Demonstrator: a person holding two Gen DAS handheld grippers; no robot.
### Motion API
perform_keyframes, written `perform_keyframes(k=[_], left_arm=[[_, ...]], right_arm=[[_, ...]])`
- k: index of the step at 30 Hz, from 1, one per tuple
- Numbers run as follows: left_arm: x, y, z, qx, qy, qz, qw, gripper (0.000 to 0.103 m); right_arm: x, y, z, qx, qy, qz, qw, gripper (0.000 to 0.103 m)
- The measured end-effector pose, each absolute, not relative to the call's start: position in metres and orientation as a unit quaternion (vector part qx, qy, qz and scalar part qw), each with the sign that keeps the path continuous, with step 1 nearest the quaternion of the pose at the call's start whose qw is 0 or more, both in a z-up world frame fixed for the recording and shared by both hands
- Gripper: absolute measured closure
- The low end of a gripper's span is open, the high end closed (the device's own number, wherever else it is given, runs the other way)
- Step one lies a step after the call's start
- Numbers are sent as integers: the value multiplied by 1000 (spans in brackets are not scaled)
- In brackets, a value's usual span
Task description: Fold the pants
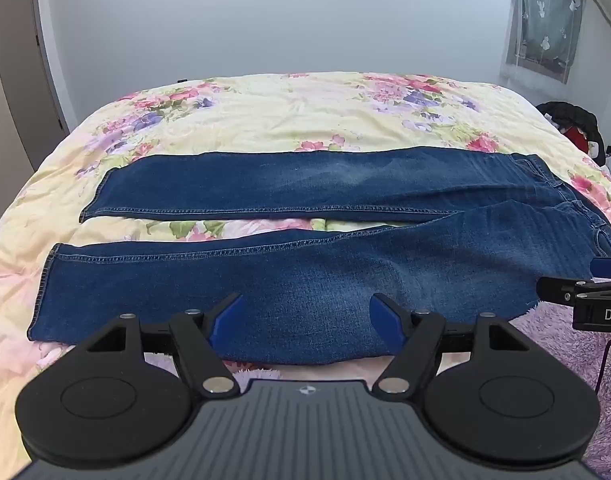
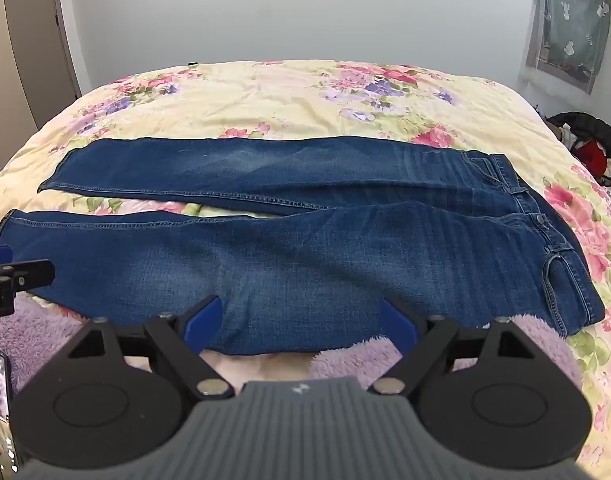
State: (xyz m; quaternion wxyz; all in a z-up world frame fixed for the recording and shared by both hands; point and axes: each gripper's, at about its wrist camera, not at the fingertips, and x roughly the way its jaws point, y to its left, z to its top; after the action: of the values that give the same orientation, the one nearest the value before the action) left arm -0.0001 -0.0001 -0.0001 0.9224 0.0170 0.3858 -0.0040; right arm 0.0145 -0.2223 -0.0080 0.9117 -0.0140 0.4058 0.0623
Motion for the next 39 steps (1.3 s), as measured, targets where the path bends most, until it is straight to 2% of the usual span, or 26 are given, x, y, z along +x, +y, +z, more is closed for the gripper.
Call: perform_keyframes(k=[39], left_arm=[[-2,-7,0,20,384,-9,923,19]], right_arm=[[14,-225,-10,-11,408,63,911,21]])
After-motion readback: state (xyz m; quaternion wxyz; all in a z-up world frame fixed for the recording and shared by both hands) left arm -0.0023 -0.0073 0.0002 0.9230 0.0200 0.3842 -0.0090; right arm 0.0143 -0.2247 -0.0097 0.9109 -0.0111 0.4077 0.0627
